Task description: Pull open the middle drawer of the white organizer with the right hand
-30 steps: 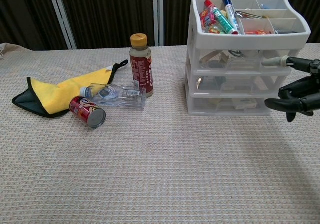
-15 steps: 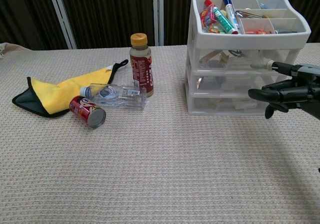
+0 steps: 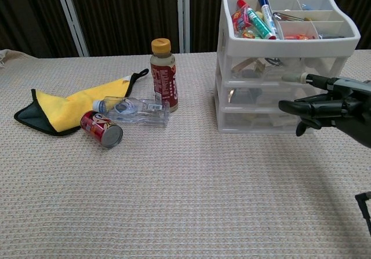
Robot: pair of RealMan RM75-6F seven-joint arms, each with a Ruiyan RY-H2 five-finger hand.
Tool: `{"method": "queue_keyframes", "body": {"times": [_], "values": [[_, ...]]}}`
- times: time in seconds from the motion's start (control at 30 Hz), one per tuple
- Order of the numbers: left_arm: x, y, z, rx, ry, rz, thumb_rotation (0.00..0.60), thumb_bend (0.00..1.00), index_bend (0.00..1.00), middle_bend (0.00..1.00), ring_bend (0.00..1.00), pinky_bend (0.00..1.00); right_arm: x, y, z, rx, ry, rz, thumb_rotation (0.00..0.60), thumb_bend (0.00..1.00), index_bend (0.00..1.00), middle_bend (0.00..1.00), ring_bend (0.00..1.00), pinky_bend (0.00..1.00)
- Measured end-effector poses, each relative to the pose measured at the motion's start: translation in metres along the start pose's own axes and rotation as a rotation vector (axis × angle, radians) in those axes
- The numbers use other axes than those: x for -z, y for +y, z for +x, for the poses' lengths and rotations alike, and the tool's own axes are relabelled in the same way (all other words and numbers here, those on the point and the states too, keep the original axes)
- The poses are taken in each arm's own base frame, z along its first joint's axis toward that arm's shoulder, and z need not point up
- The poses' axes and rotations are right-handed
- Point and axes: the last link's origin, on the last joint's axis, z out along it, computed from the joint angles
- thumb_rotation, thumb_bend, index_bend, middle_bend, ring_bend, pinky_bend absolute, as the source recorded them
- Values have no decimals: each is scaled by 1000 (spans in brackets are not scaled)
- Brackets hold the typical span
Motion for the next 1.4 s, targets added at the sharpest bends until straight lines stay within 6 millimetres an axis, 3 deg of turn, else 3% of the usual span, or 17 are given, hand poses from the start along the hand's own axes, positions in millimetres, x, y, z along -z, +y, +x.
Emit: {"method": "queue_keyframes", "body": {"times": [0.47, 1.4], "values": [[0, 0, 0, 0, -4, 3, 600, 39, 0, 0, 0, 0, -8, -2, -18, -53, -27, 6, 600, 224, 190, 815, 825, 593], [1, -1, 0, 6, -8, 1, 600, 41, 0, 0, 0, 0, -21, -3, -31, -66, -39, -9, 600, 231, 233, 815, 825, 591]]}}
